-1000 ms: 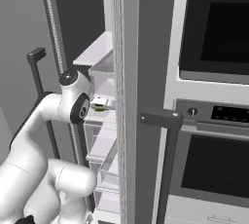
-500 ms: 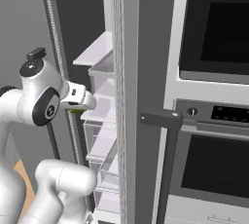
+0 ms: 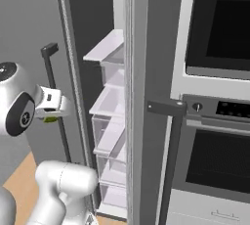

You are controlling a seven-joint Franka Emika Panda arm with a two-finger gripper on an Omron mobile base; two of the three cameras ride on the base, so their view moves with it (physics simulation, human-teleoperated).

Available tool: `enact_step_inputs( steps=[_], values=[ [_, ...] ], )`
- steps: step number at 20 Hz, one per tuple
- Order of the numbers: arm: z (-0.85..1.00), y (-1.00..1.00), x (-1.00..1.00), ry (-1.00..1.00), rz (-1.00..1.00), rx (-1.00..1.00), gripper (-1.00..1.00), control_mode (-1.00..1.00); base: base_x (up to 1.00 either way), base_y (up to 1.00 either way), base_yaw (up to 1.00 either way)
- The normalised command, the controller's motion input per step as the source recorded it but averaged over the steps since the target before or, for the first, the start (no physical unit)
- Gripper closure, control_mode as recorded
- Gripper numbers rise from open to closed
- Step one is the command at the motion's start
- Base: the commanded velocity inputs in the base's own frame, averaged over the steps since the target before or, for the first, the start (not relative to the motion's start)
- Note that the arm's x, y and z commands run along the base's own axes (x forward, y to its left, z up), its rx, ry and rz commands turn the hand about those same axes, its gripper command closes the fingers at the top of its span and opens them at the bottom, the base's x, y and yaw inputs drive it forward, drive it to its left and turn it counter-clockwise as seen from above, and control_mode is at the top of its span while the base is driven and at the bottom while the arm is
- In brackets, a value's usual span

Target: Place one lemon wedge and one chicken drumstick in each tupperware on the nearby counter, to pack two identical lunches.

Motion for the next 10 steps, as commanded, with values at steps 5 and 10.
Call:
enact_step_inputs(
  steps=[5, 10],
  values=[
    [0.00, 0.00, 0.00, 0.00, 0.00, 0.00, 1.00, 1.00, -1.00, 0.00, 0.16],
    [0.00, 0.00, 0.00, 0.00, 0.00, 0.00, 1.00, 1.00, -1.00, -0.57, -0.27]
  ],
)
